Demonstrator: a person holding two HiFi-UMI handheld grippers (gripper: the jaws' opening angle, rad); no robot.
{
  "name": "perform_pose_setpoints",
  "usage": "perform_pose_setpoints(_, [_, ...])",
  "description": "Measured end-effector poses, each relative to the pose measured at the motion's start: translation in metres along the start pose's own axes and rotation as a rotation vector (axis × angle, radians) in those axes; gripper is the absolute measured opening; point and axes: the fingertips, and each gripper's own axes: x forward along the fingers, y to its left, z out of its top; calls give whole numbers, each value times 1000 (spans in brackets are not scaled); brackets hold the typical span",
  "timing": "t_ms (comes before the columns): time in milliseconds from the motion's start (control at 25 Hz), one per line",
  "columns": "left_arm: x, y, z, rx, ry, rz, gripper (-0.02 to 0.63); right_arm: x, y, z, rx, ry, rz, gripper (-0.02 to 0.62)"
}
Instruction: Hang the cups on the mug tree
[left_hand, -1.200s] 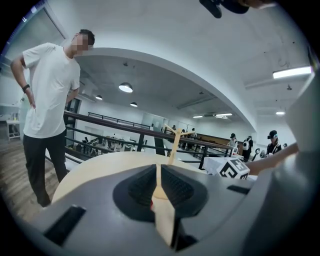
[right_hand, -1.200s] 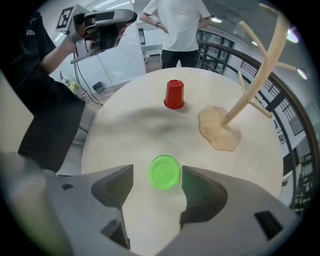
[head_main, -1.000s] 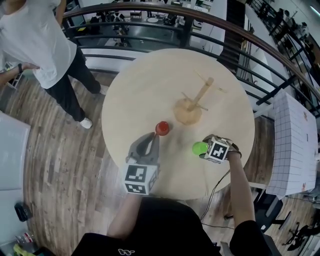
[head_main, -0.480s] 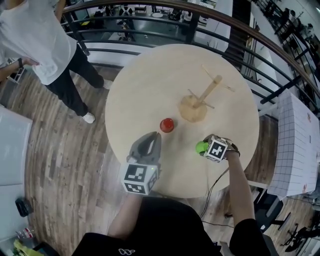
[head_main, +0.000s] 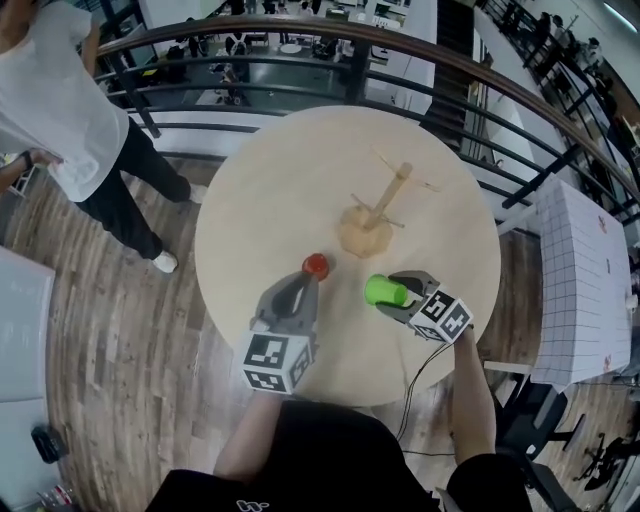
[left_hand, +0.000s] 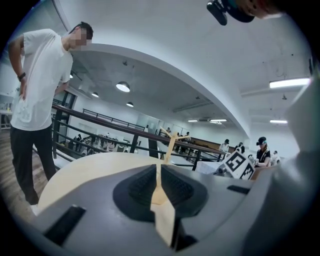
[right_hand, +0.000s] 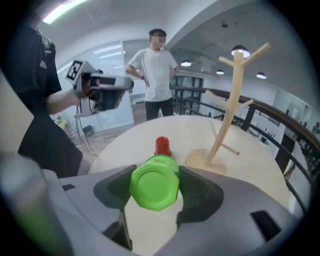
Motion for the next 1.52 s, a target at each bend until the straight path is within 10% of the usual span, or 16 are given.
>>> perform_pose_setpoints(240, [12, -14, 10, 23, -7, -41, 34, -55, -5, 29, 130, -278, -61, 272])
perform_pose_setpoints(1520, [9, -1, 12, 47, 10, 35, 34, -28, -162, 14, 312, -260, -120, 272])
